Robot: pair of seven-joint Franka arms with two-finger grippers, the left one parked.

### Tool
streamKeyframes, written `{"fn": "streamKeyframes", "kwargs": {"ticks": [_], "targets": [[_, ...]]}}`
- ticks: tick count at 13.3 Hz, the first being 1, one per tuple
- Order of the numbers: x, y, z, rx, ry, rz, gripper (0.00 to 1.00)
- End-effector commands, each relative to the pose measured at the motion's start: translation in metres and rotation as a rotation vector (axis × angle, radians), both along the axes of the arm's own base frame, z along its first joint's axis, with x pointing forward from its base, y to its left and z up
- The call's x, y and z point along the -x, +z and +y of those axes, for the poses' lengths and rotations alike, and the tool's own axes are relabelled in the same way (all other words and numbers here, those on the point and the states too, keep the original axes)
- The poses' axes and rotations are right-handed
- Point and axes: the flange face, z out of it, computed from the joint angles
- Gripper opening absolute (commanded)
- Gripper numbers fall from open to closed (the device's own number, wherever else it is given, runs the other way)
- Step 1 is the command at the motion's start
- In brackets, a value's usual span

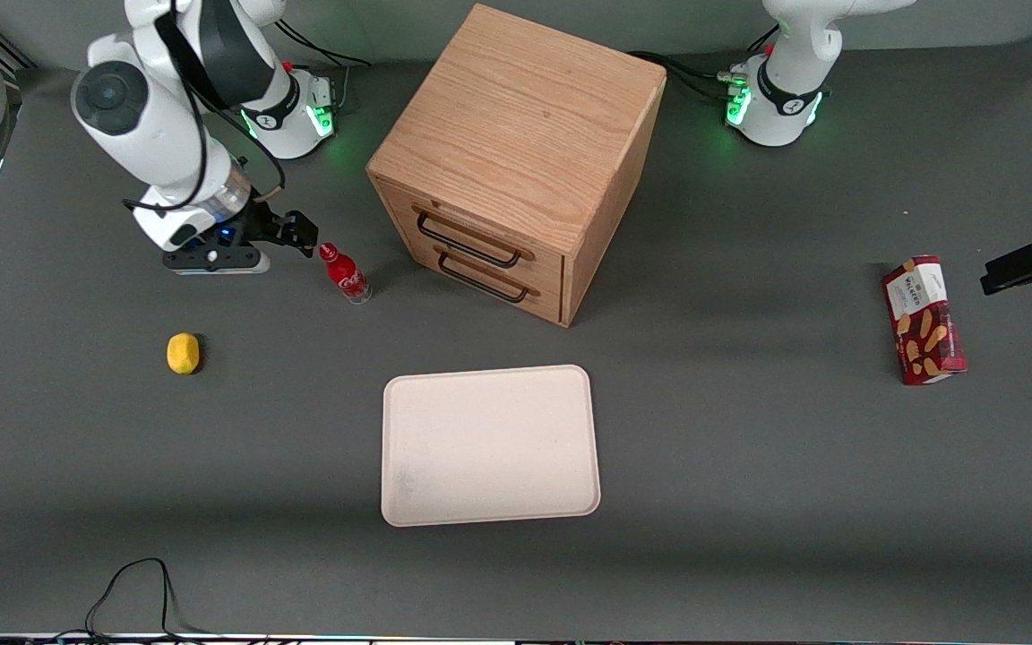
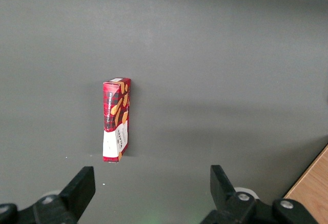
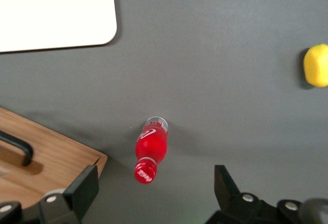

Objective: Place coke bottle on tray
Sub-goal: 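Move the right gripper down over the red Coca-Cola bottle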

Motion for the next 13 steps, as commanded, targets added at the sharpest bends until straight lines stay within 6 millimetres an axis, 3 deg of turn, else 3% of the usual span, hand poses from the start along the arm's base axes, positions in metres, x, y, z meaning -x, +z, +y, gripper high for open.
{"fn": "streamKeyframes", "kwargs": {"ticks": [1, 3, 13], "targets": [[0.021, -0.038, -0.007, -0.022, -0.027, -0.030, 1.00], [0.028, -0.059, -0.007, -0.028, -0.036, -0.007, 1.00], [0.038, -0.104, 0.016, -0.027, 0.008, 0.001, 1.00]]}}
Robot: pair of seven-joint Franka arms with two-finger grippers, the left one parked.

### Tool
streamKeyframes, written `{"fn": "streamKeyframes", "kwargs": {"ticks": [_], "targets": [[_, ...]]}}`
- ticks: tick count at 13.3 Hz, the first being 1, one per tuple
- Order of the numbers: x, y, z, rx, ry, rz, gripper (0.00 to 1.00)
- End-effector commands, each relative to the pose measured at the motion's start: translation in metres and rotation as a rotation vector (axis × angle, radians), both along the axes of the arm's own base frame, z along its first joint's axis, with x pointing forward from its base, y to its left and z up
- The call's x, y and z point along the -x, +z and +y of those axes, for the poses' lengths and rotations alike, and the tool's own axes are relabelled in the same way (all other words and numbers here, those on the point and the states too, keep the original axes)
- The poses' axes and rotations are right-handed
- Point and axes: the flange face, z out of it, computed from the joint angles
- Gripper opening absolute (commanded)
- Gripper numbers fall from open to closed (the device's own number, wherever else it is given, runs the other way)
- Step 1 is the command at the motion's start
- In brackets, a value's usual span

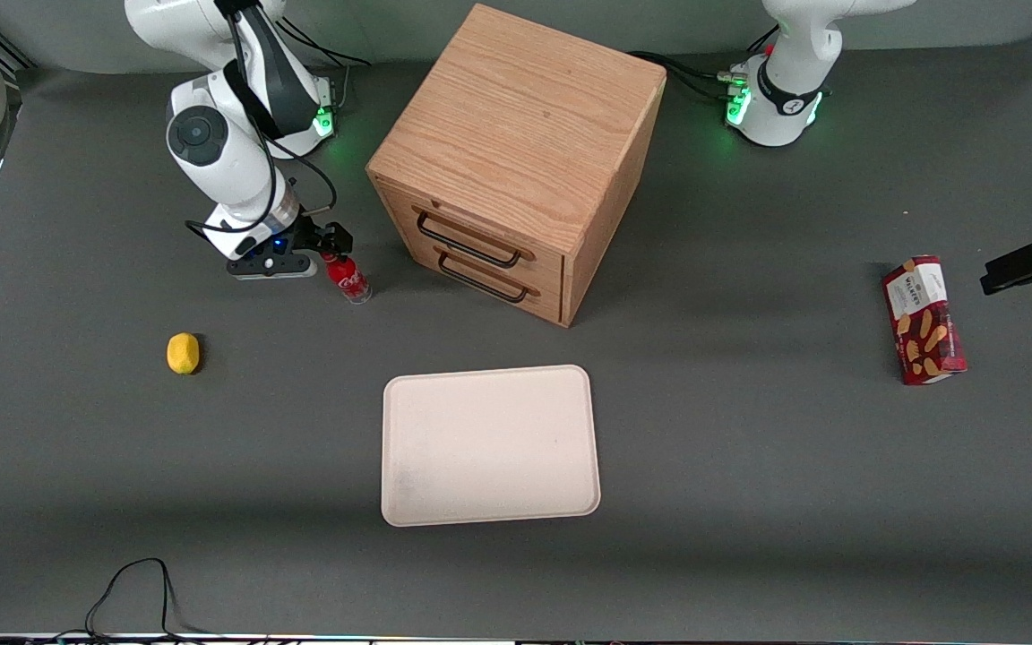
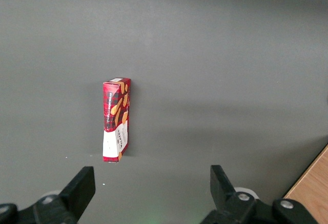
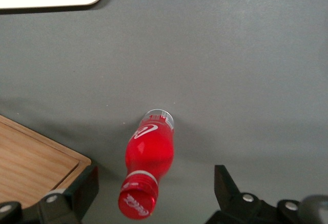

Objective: Place coke bottle on tray
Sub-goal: 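Close the right gripper around the red bottle's body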

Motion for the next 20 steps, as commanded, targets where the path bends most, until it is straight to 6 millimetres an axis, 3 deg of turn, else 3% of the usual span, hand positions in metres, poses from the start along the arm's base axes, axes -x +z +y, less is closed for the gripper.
{"fn": "streamKeyframes", "kwargs": {"ticks": [1, 5, 9, 10, 14, 17, 19, 20], "targets": [[0.001, -0.009, 0.008, -0.018, -0.018, 0.001, 1.00], [0.002, -0.021, 0.012, -0.015, -0.008, 0.015, 0.99], [0.010, -0.020, 0.016, 0.003, 0.009, 0.059, 0.87], [0.011, -0.020, 0.016, 0.007, 0.010, 0.068, 0.80], [0.011, -0.019, 0.016, 0.007, 0.016, 0.071, 0.29], [0.007, -0.010, 0.018, 0.001, 0.014, 0.050, 0.00], [0.000, 0.006, 0.021, -0.005, 0.011, 0.038, 0.00], [-0.008, 0.023, 0.026, -0.006, 0.016, 0.041, 0.00]]}}
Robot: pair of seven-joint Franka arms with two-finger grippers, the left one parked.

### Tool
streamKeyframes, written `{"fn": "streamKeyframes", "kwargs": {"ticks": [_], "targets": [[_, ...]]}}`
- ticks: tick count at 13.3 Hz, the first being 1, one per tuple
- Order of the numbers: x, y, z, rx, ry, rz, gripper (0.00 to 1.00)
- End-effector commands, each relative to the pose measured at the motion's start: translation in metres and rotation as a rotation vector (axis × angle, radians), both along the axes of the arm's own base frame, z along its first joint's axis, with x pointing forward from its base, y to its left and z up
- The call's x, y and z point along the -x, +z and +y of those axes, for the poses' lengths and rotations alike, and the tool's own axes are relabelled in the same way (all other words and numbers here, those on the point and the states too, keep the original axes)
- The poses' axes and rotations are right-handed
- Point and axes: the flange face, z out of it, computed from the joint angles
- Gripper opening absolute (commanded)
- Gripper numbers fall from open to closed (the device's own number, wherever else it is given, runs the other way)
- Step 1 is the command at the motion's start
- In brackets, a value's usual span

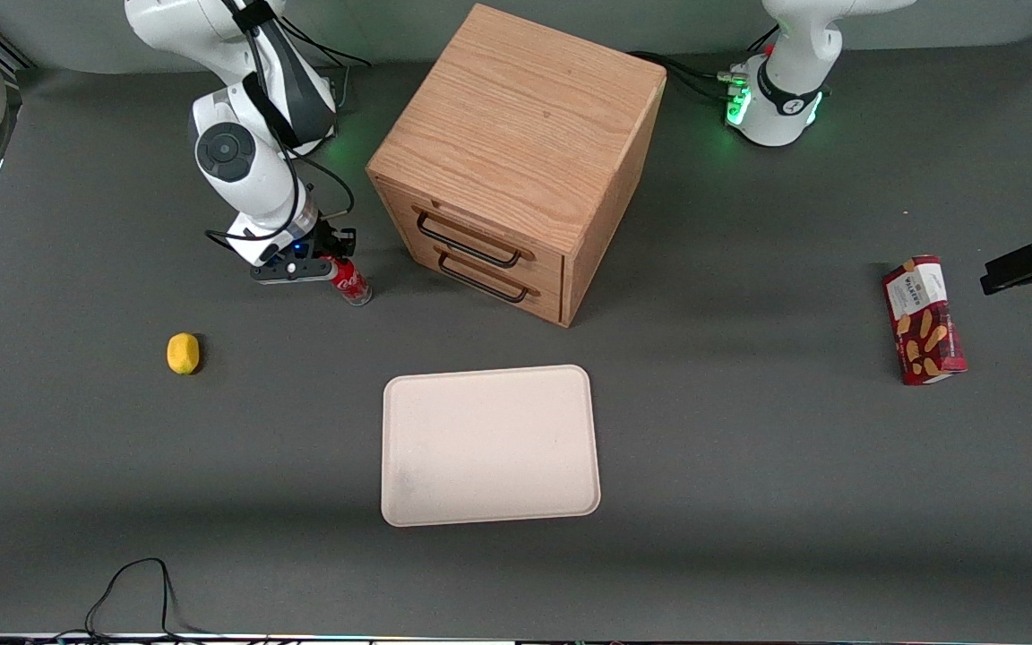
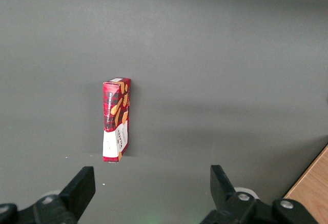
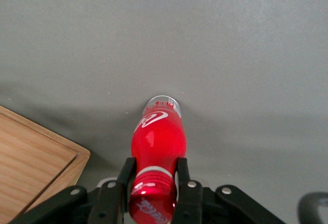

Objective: Place coke bottle on tray
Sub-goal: 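Close the right gripper around the red bottle's body, then lift the bottle and carry it to the white tray's edge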

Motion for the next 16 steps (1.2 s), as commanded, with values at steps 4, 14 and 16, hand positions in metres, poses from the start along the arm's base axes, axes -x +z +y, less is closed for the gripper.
{"fn": "streamKeyframes", "kwargs": {"ticks": [4, 14, 16], "targets": [[-0.055, 0.133, 0.031, -0.019, 0.019, 0.005, 0.00], [-0.230, 0.269, 0.055, -0.049, 0.068, -0.073, 0.00], [-0.257, 0.238, 0.061, -0.071, 0.084, -0.104, 0.00]]}}
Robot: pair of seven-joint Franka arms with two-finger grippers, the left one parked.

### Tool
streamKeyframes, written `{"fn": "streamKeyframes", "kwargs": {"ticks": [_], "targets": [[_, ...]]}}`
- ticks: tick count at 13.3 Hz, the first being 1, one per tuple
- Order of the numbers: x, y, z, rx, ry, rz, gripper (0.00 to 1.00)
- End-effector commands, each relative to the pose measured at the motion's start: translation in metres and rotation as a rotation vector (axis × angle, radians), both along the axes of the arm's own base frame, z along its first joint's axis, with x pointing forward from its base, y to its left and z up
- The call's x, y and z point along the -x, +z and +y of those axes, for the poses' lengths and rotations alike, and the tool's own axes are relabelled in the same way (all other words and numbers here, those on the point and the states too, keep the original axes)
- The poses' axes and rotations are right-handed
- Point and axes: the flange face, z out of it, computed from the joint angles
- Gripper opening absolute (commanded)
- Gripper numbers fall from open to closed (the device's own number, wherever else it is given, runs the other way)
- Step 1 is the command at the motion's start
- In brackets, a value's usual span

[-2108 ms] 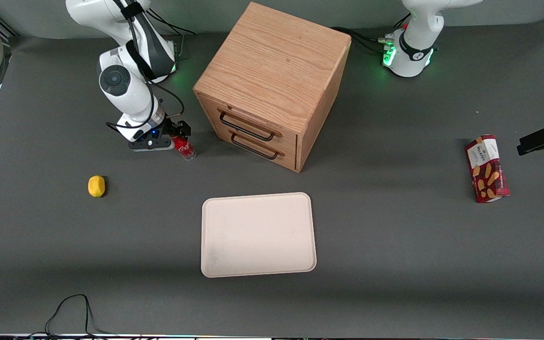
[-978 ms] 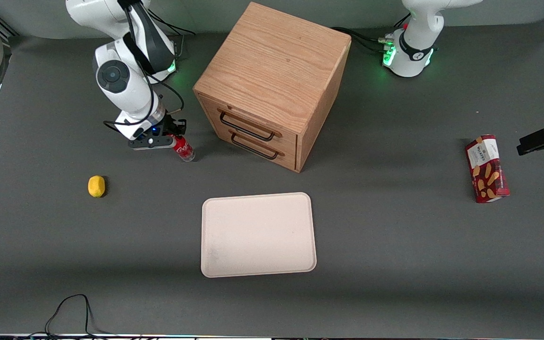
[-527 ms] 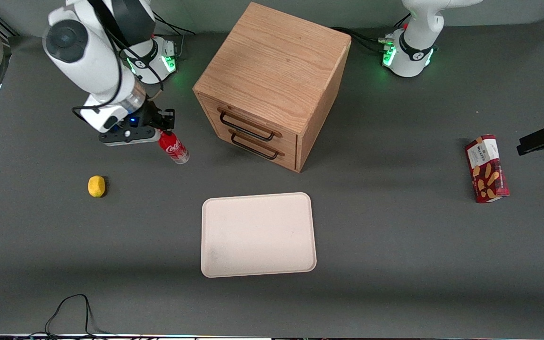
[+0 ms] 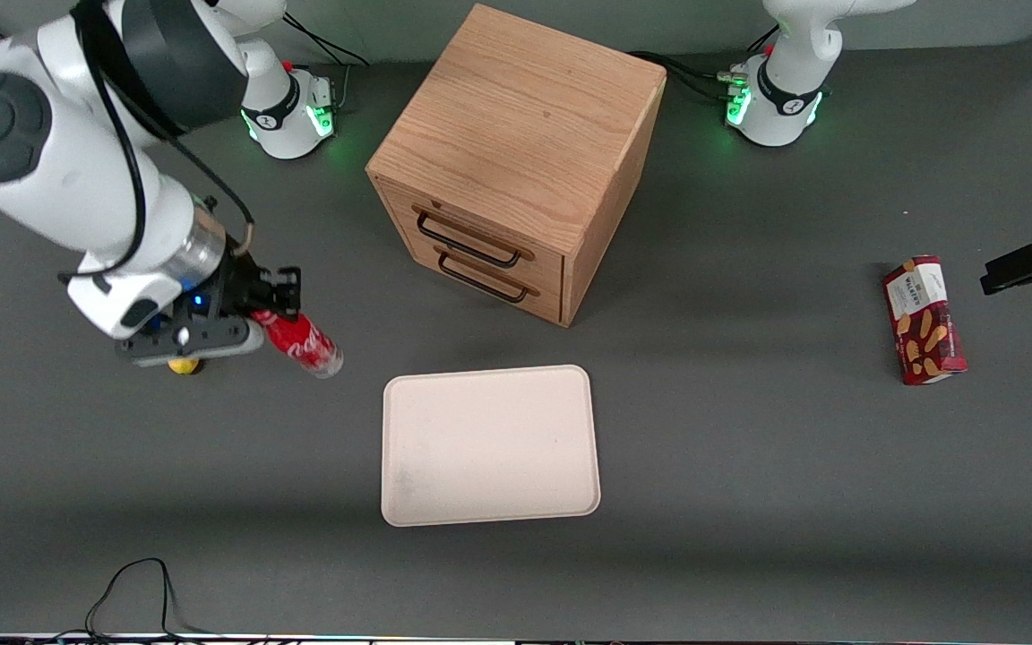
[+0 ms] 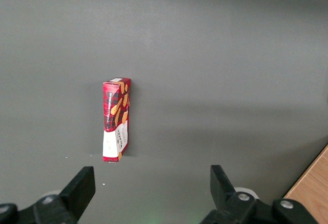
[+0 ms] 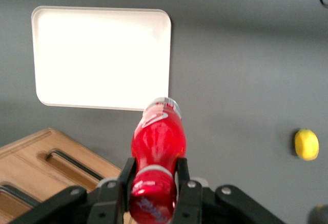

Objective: Place coke bottle on tray
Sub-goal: 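Lift the bottle and carry it to the white tray's edge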

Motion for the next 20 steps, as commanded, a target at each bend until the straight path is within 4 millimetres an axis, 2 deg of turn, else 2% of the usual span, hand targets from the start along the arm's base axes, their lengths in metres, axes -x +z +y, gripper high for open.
{"fn": "streamKeyframes", "kwargs": {"ticks": [1, 2, 5, 8, 10, 13, 16, 20], "targets": [[-0.044, -0.033, 0.016, -0.030, 0.050, -0.056, 0.00], [-0.057, -0.060, 0.021, -0.038, 0.055, -0.069, 0.00], [-0.085, -0.123, 0.027, -0.046, 0.102, -0.105, 0.00], [-0.099, -0.180, 0.030, -0.015, 0.113, -0.105, 0.00], [-0.103, -0.209, 0.031, 0.000, 0.118, -0.102, 0.00], [-0.105, -0.231, 0.036, -0.001, 0.122, -0.097, 0.00], [-0.107, -0.235, 0.038, -0.006, 0.123, -0.115, 0.00], [-0.108, -0.251, 0.042, -0.018, 0.113, -0.126, 0.00]]}}
